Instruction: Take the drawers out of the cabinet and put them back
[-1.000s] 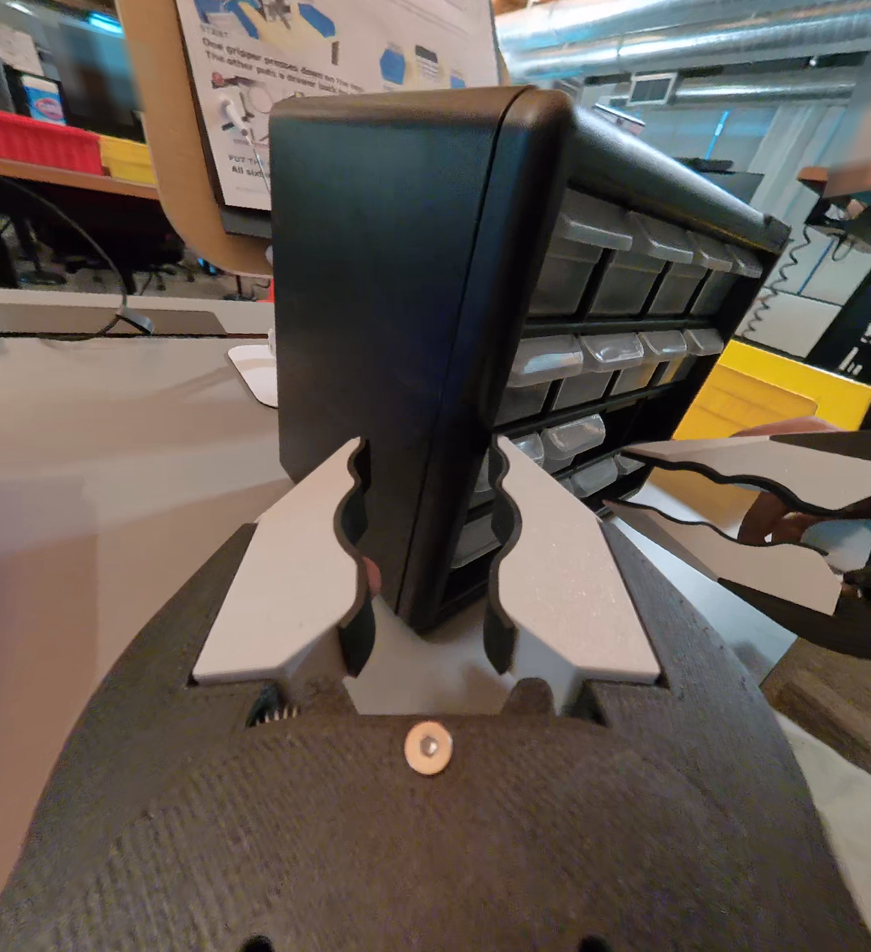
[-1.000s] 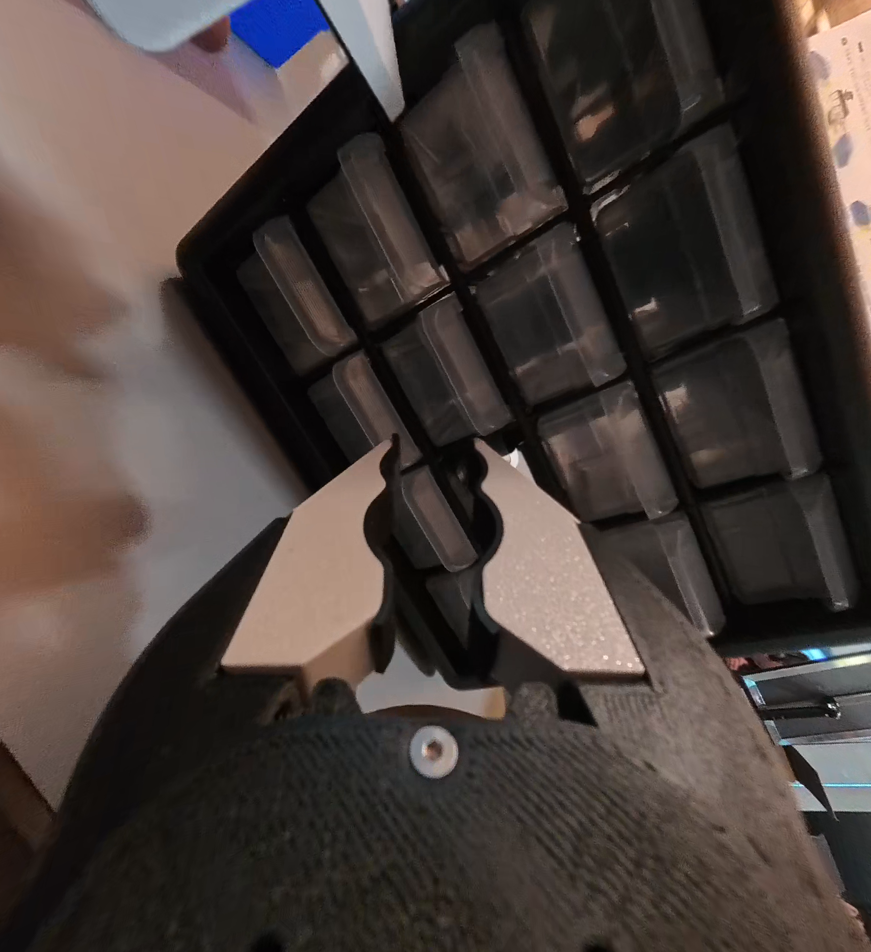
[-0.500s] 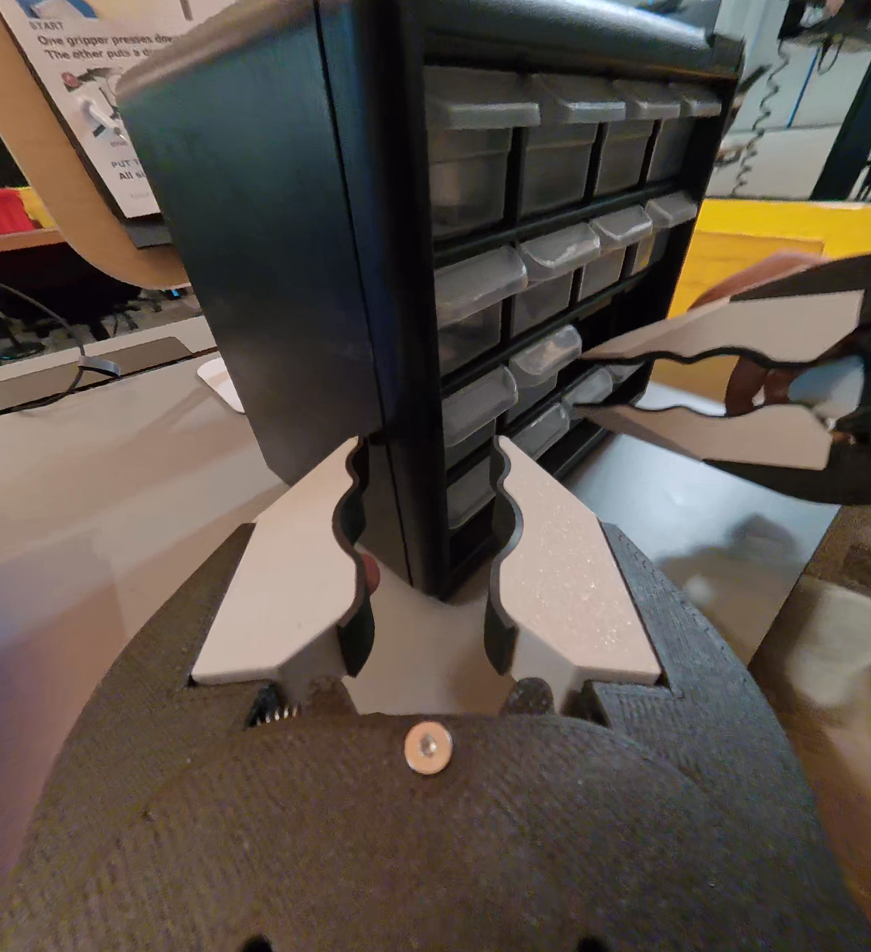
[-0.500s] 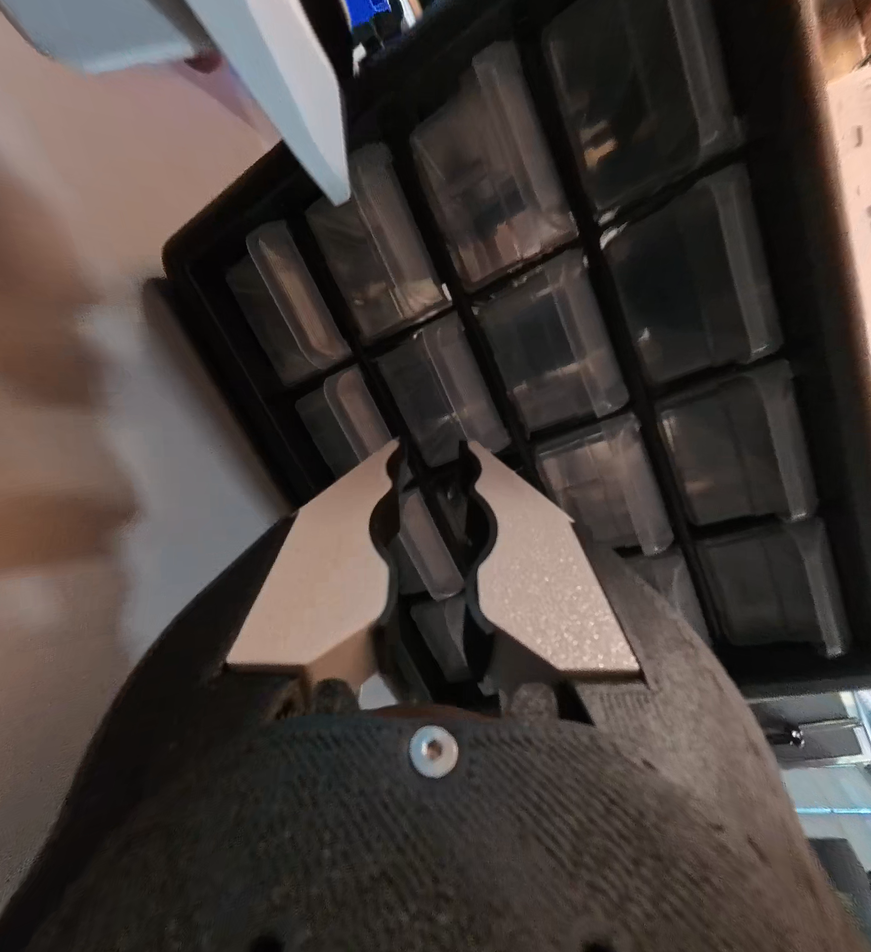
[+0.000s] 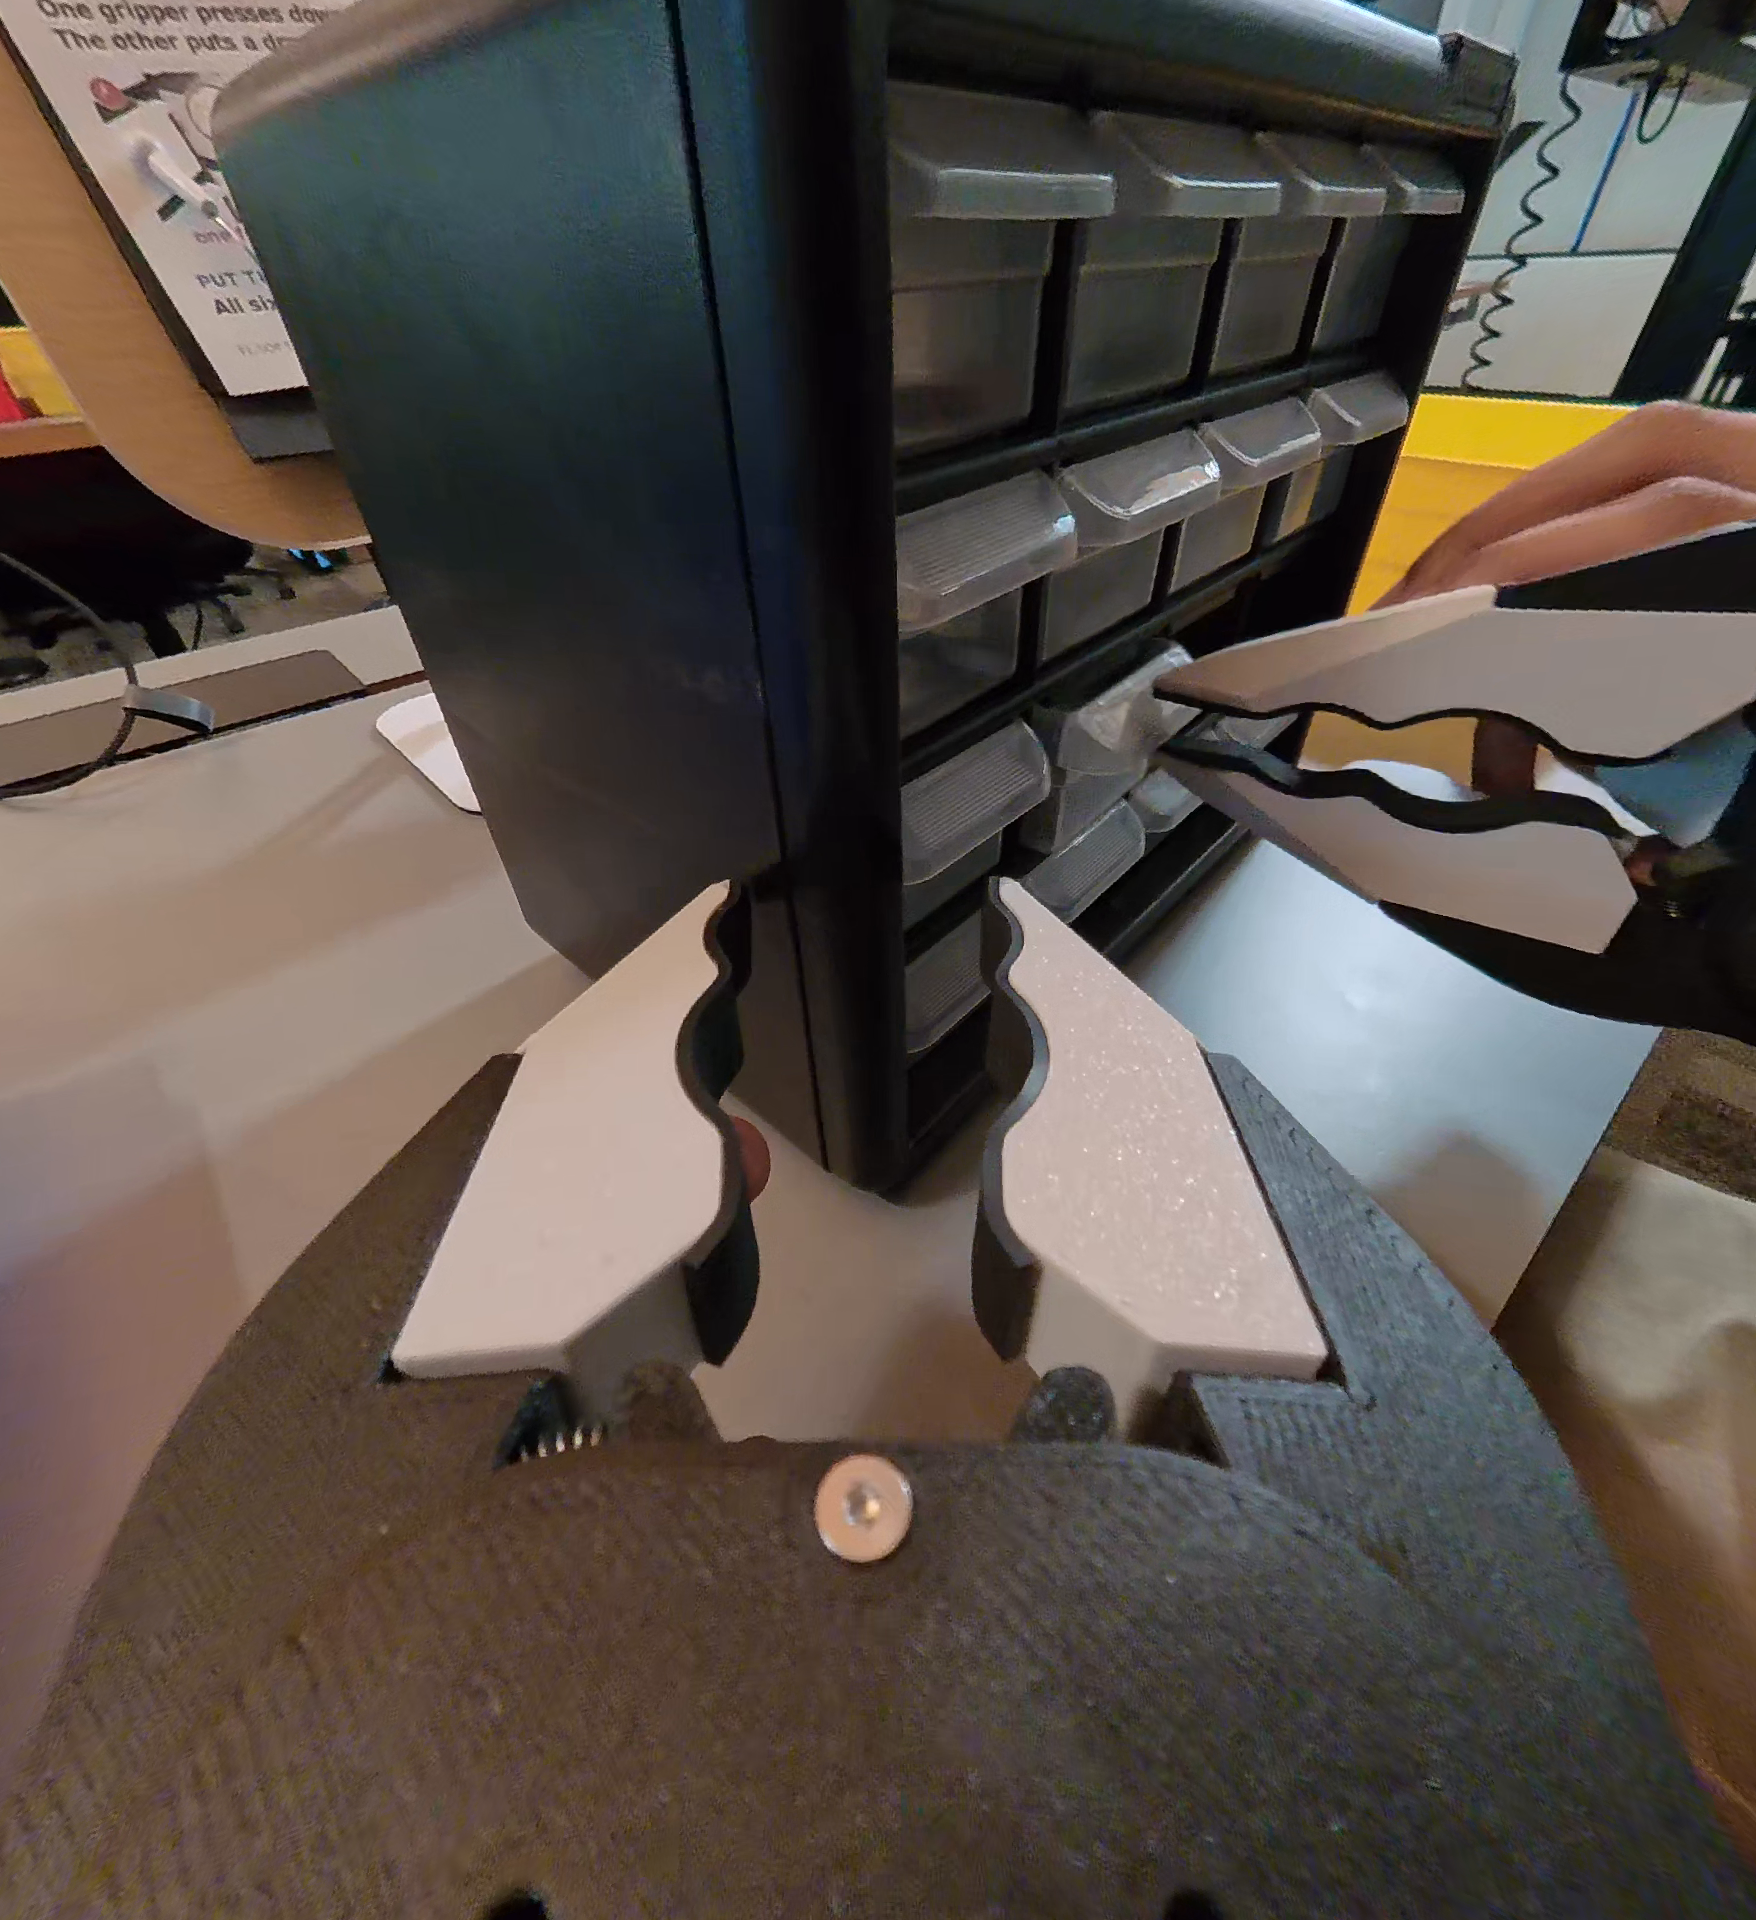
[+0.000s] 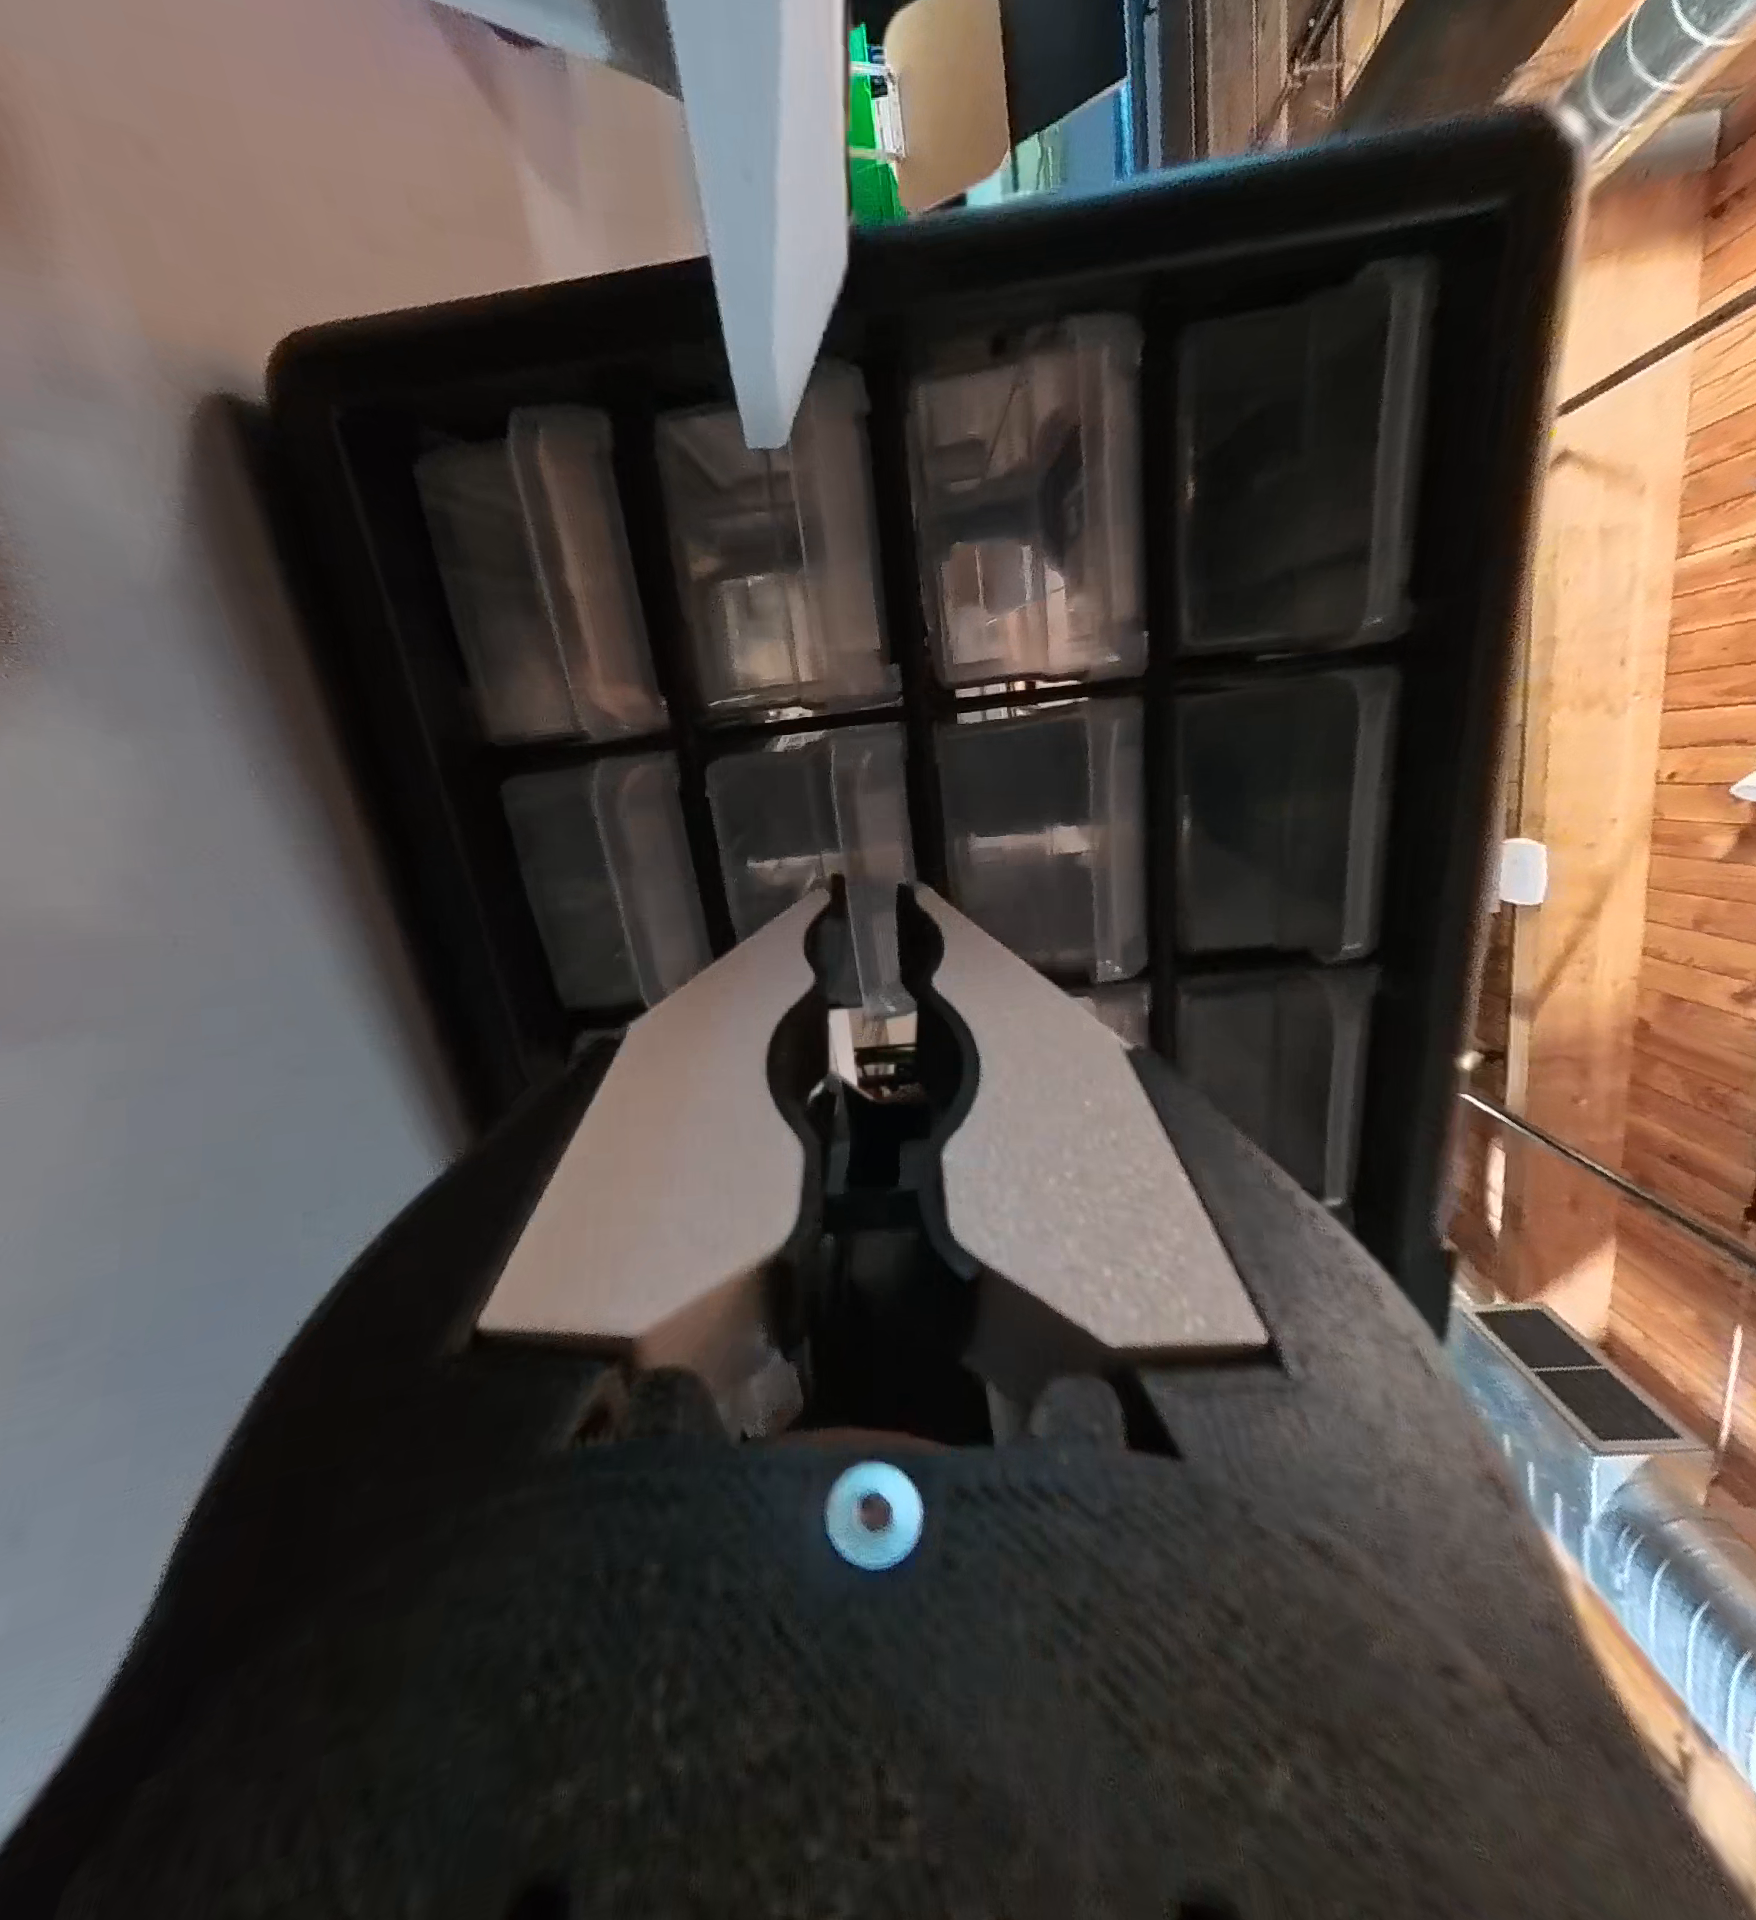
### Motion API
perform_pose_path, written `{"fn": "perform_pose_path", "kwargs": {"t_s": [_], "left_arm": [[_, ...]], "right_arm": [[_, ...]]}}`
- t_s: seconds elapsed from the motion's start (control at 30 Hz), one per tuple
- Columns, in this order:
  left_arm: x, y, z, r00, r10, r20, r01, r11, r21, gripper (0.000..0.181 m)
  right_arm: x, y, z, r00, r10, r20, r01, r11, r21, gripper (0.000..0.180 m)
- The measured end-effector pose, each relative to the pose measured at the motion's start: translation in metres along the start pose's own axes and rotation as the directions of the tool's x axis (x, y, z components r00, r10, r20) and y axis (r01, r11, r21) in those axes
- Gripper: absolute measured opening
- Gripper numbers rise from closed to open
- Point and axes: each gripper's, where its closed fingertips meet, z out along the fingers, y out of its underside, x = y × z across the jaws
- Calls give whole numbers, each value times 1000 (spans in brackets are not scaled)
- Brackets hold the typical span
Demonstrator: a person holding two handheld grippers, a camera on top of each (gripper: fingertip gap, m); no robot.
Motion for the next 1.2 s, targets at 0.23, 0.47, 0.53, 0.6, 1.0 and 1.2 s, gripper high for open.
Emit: {"fn": "perform_pose_path", "kwargs": {"t_s": [0.23, 0.47, 0.53, 0.6, 1.0, 1.2], "left_arm": [[-1, 0, 0, 1000, -9, 3, 9, 1000, -2, 41], [-7, 0, 1, 997, -68, 26, 68, 998, 0, 41], [-8, 0, 1, 994, -107, 15, 106, 994, 5, 42], [-9, 1, 2, 994, -110, 23, 110, 994, 0, 42], [-1, -8, -1, 1000, 10, 14, -10, 999, 41, 40], [0, -13, -3, 1000, 23, 21, -24, 997, 72, 37]], "right_arm": [[-2, -14, -23, 992, 107, 72, -110, 994, 30, 32], [-29, -20, -54, 792, 462, 400, -424, 887, -185, 48], [-49, -26, -79, 542, 614, 574, -526, 780, -338, 52], [-49, -25, -92, 365, 680, 636, -565, 705, -429, 45], [16, -11, -41, 497, 530, 688, -424, 839, -340, 51], [-4, -6, -21, 631, 356, 690, -211, 934, -289, 43]]}}
